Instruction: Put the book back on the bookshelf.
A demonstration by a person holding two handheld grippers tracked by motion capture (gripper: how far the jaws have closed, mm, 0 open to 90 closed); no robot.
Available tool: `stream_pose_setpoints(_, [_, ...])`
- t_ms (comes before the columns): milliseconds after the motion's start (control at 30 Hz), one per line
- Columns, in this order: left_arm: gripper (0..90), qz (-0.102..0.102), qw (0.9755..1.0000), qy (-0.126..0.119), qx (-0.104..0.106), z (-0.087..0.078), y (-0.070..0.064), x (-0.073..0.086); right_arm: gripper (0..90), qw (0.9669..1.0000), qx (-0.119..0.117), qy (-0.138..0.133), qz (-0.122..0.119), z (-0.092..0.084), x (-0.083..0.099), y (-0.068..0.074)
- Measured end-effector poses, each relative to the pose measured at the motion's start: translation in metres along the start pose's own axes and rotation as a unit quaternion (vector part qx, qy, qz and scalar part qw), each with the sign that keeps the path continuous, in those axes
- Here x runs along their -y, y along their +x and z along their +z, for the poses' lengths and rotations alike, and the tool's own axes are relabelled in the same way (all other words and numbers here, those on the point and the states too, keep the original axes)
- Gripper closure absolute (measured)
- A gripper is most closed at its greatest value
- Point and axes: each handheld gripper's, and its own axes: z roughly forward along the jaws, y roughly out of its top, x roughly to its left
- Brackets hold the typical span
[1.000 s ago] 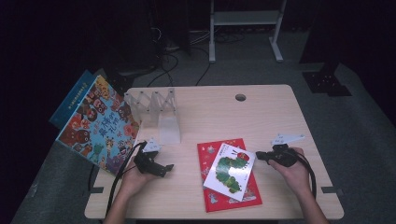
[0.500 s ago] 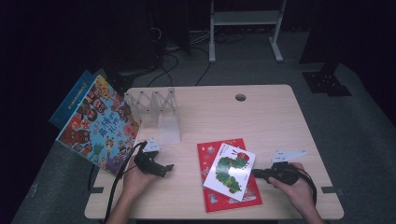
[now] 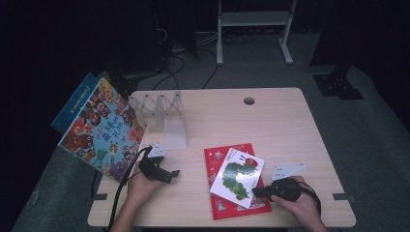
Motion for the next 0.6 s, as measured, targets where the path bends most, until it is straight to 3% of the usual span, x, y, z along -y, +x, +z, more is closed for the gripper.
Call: stream_pose_setpoints(600, [0.0, 0.000, 1.0000, 0.000, 0.001, 0.000, 0.000, 0.000, 89.6, 0.9999, -0.008, -0.010, -0.008, 0.020, -0.014, 0.012])
